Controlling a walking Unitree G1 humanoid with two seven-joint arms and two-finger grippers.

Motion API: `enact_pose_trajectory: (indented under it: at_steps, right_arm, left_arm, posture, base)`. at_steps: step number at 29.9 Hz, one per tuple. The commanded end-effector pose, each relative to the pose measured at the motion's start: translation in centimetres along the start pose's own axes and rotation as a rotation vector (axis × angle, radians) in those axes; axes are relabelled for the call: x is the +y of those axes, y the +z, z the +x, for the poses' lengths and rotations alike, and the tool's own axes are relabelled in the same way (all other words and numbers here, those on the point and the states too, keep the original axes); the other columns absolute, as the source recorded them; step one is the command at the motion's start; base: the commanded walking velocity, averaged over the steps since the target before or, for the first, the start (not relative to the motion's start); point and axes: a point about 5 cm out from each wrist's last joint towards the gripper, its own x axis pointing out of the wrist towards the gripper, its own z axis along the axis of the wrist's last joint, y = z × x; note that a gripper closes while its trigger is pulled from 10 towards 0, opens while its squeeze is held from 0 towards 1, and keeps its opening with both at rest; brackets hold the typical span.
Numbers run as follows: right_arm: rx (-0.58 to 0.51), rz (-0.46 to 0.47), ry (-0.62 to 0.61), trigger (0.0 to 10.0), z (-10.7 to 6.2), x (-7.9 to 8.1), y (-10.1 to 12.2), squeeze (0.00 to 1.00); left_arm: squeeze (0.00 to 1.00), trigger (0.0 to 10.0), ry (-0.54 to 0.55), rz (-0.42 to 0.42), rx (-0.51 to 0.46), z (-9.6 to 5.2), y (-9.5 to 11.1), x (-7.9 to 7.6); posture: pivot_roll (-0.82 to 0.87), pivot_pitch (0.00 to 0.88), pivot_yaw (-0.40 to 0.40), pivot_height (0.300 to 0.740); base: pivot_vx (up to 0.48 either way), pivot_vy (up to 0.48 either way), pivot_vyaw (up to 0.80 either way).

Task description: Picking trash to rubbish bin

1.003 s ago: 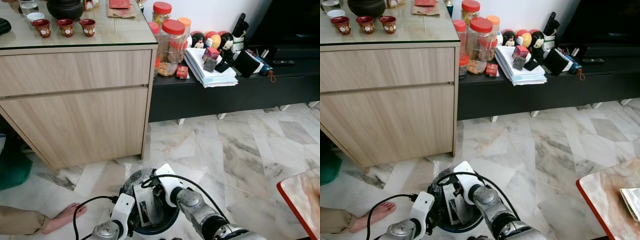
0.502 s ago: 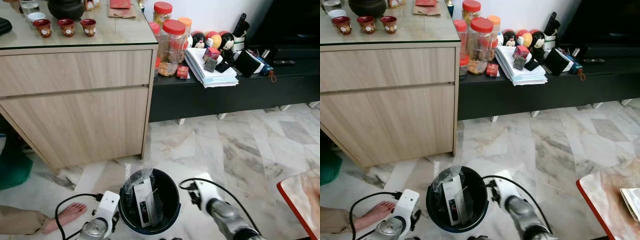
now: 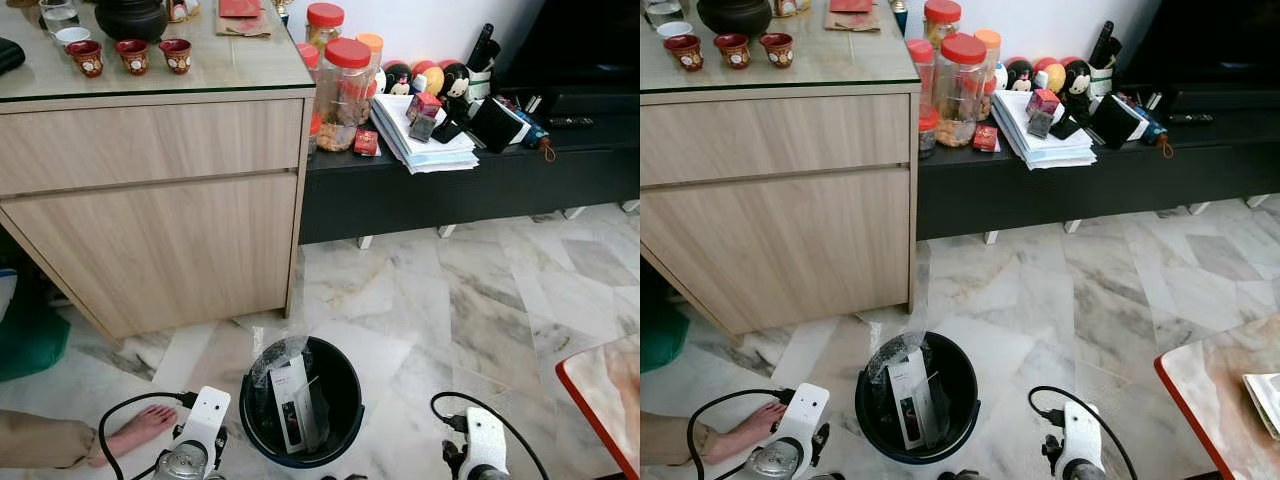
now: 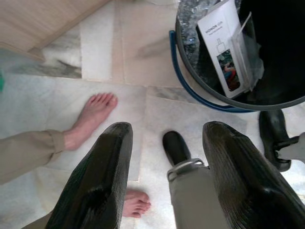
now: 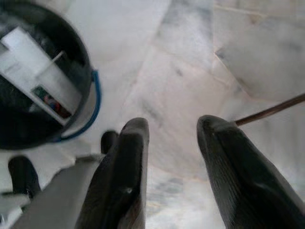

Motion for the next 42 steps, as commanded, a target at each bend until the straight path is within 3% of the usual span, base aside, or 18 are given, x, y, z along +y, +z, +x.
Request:
enact_pose_trajectory:
  at_steps: [1,8,16,29,42]
  right_arm:
    - [-0.009,0.085,-0.017,10.0,-0.1,-0.3,-0.1,0.00]
    - [-0.029,-0.016,0.039,10.0,0.1,0.7,0.6,0.00]
    - [-0.045,-0.004,0.052,10.0,0.2,1.1,1.0,0.00]
    - [-0.040,-0.011,0.059,10.0,0.2,1.4,0.8,0.00]
    - [-0.042,-0.013,0.052,10.0,0.2,1.2,0.9,0.00]
  left_arm:
    - [0.00,10.0,0.019,0.023,0.029,-0.2,-0.8,0.0]
    - [0.00,10.0,0.082,0.021,0.023,-0.4,-1.3,0.9]
    - [0.00,10.0,0.093,0.004,0.036,-0.5,-1.8,1.3]
    - [0.00,10.0,0.070,-0.014,0.014,-0.3,-1.1,1.0]
    - [0.00,10.0,0.065,-0.035,0.012,-0.3,-1.0,0.9]
  posture:
    - [0.11,0.127,-0.126,0.740]
    - [0.11,0.114,-0.119,0.740]
    - [0.11,0.094,-0.117,0.740]
    - [0.11,0.076,-0.111,0.740]
    - [0.11,0.094,-0.113,0.740]
  base:
    - [0.000,0.000,0.00]
    - [0.000,0.000,0.00]
    - [0.000,0.000,0.00]
    - [0.000,0.000,0.00]
    - [-0.253,0.000,0.00]
